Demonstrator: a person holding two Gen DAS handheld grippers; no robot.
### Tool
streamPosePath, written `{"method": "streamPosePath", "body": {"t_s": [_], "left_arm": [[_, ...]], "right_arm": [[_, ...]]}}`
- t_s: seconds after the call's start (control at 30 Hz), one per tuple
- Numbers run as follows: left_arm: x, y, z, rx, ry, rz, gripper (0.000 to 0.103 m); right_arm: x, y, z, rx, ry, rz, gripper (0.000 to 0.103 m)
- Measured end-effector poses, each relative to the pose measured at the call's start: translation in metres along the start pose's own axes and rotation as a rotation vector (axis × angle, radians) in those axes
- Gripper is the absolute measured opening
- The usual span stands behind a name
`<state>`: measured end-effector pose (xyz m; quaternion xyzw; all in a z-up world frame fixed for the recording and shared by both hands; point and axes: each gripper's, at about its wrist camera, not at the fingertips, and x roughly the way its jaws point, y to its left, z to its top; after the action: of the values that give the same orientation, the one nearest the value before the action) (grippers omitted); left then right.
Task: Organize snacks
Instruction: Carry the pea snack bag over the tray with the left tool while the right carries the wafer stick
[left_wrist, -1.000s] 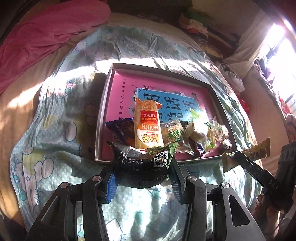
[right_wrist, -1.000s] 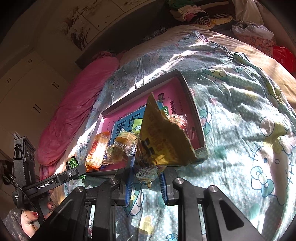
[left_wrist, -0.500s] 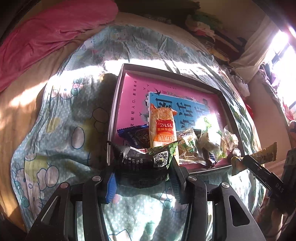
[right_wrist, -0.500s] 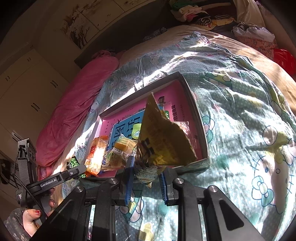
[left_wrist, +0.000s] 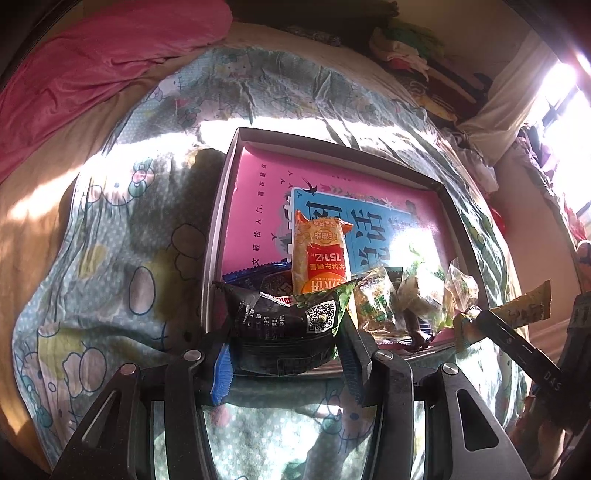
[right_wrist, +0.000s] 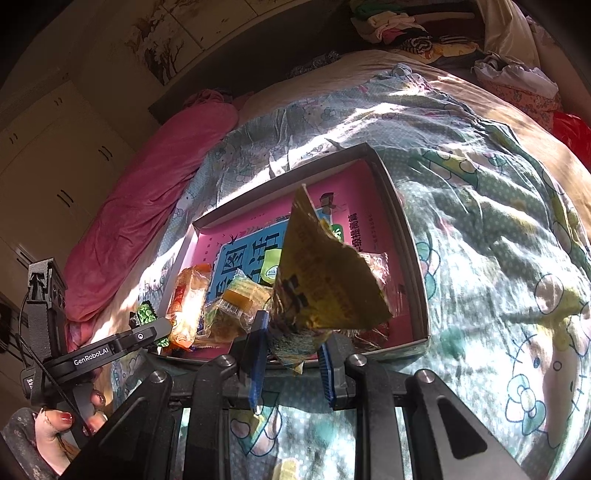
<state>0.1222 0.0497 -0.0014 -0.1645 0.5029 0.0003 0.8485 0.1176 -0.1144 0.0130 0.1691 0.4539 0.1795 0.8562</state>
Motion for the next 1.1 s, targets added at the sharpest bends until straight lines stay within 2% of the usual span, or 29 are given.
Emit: {"method": "streamPosePath", "body": {"t_s": [0.57,0.93,1.1], "left_arm": [[0.005,-0.001,0.004,0.000,0.010,-0.002,0.051],[0.005,-0.001,0.004,0.003,0.009,0.000,0.051],[0.006,-0.001,0.004,0.003,0.010,0.005,0.051]], "right_arm": [[0.030,0.016,0.011,-0.087,0.039,-0.054,0.025],[0.029,0.011,0.007,-0.057,0.044,-0.072,0.026],[0.025,0.010,0.006,-0.052,0.035,-0.091,0.032]]}}
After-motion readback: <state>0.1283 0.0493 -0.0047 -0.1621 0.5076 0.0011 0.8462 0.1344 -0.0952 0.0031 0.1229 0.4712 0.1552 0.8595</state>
